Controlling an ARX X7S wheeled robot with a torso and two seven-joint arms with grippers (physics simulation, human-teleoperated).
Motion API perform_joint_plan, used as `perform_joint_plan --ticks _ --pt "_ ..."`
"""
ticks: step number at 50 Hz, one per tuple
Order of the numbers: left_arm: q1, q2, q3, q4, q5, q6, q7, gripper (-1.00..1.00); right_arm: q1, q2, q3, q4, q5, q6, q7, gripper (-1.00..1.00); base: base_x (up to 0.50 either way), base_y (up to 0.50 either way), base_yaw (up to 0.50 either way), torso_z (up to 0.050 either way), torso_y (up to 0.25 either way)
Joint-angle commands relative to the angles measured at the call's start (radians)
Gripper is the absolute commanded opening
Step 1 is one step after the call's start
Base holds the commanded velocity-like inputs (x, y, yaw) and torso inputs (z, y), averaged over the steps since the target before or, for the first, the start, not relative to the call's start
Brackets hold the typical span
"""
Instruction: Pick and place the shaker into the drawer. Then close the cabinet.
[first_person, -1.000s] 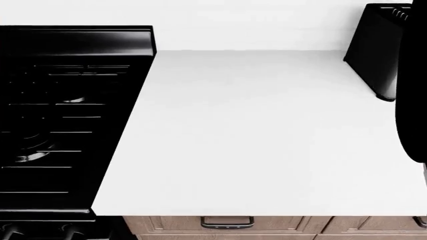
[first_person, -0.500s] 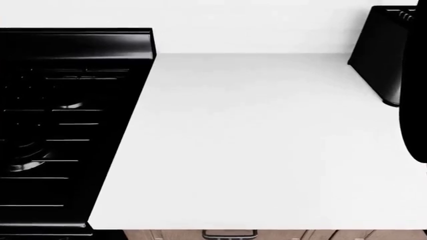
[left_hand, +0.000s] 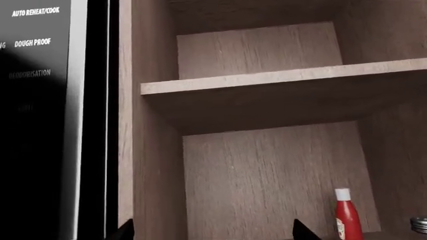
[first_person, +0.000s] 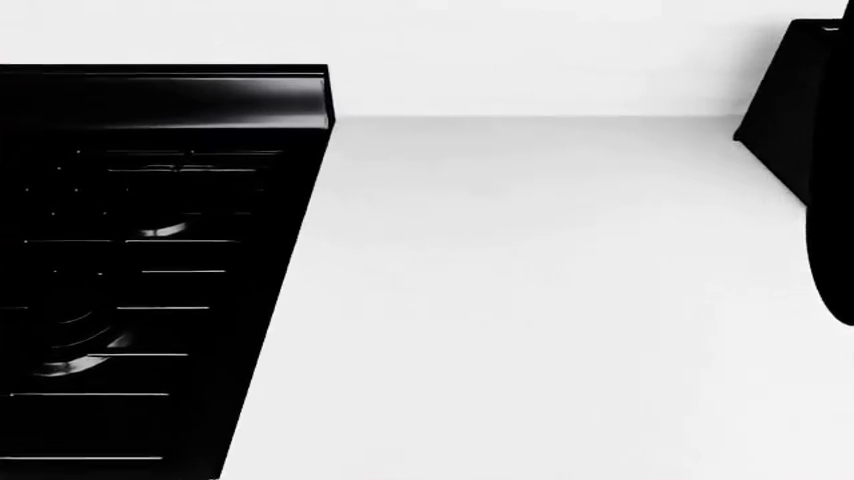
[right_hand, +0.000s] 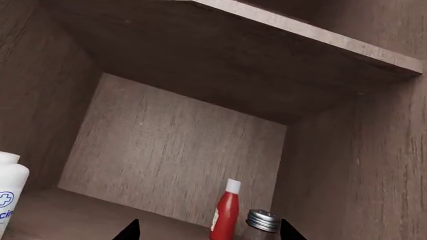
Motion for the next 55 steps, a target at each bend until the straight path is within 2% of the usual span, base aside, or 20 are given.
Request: perform_joint_plan --ticks 1,19,37,55 --pt "-0.003 0.008 0.006 -0.009 -0.032 0.011 -0.012 1.00 -0.012 0.012 -0.001 -0.023 0.010 0.010 0.006 1.00 0.16 0.16 0.00 0.000 0.000" --pt "-0.003 0.008 -0.014 0.006 -0.007 -0.003 -0.005 1.00 -0.021 0.024 0.007 -0.054 0.025 0.041 0.023 1.00 0.16 0.05 0.00 0.000 0.000" --pt "-0.003 0.008 -0.001 0.003 -0.015 -0.003 -0.010 1.00 -0.036 0.039 0.008 -0.092 0.038 0.070 0.035 1.00 0.04 -0.35 0.00 0.000 0.000" --pt "-0.003 0.008 -0.016 0.005 0.013 -0.013 0.001 1.00 -0.035 0.044 -0.008 -0.104 0.044 0.077 0.033 1.00 0.10 -0.02 0.00 0.000 0.000"
